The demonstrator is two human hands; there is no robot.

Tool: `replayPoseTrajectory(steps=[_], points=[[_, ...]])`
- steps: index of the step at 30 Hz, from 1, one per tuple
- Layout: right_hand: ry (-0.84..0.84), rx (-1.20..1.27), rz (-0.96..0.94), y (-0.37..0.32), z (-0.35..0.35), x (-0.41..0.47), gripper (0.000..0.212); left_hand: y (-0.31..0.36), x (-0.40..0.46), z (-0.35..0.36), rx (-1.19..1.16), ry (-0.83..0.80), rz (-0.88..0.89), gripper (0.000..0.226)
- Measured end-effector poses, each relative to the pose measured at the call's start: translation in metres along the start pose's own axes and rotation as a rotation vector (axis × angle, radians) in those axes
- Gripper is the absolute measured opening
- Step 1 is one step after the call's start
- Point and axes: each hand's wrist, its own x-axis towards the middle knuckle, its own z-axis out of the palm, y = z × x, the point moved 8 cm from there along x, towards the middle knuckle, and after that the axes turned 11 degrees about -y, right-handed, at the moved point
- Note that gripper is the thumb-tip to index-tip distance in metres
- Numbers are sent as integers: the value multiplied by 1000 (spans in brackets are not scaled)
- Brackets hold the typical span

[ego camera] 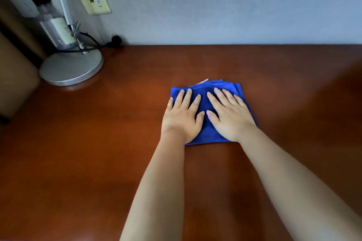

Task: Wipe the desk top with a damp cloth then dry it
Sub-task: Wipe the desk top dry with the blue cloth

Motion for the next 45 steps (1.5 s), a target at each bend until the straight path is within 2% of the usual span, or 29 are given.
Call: replayPoseTrajectory(steps=[10, 13, 15, 20, 25, 30, 37, 45], points=[[-28, 27, 23, -60, 34, -120, 60, 3, -128, 39, 24, -42, 29, 59], [-29, 23, 23, -72, 42, -143, 64, 5, -155, 47, 30, -50, 32, 83], [-43, 13, 13, -76, 44, -149, 82, 5, -162, 48, 26, -47, 33, 90], [-8, 13, -8, -72, 38, -133, 85, 1, -145, 42, 27, -23, 44, 87], [29, 19, -19, -63, 23, -85, 86, -13, -100, 25, 32, -4, 19, 57], [36, 13, -20, -47, 8, -27, 61, -28, -41, 8, 41, 14, 6, 57], [60, 5, -63, -36, -9, 35, 60, -45, 14, -12, 12, 22, -42, 57], [43, 0, -53, -37, -7, 27, 59, -42, 0, -8, 17, 16, -71, 58]])
